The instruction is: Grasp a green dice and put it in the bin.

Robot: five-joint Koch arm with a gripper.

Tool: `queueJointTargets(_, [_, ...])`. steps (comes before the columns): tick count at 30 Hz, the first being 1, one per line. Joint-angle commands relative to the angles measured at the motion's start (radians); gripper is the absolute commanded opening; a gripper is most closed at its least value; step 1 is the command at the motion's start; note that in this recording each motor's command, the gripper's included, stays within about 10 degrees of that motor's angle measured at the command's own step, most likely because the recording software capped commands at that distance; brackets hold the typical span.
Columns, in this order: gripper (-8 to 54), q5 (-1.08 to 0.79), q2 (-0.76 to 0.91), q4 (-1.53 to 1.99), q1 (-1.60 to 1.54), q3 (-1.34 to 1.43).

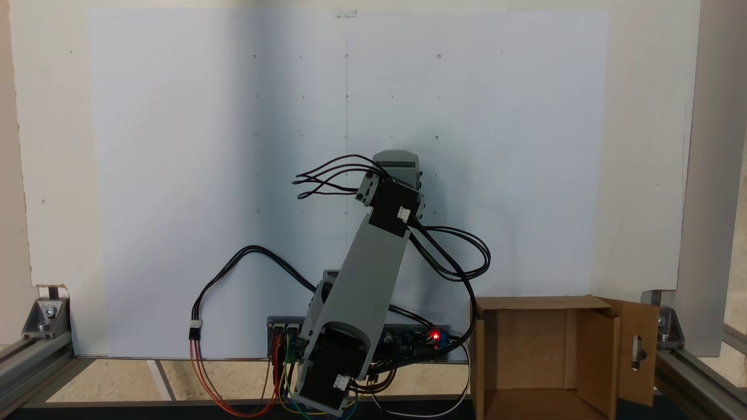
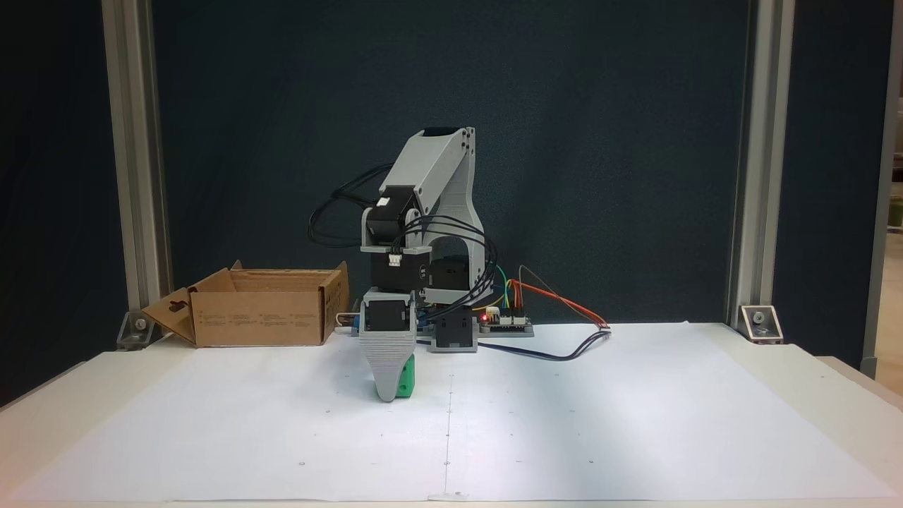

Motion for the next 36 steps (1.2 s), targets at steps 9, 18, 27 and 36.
queueJointTargets(9, [11.5,0.052,0.103,0.06,-0.005,-0.008])
queueJointTargets(18, [11.5,0.184,0.264,0.538,0.006,-0.411])
queueJointTargets(27, [11.5,0.285,0.281,0.897,0.193,-0.788])
queueJointTargets(36, [11.5,0.215,0.209,0.836,0.756,-1.055])
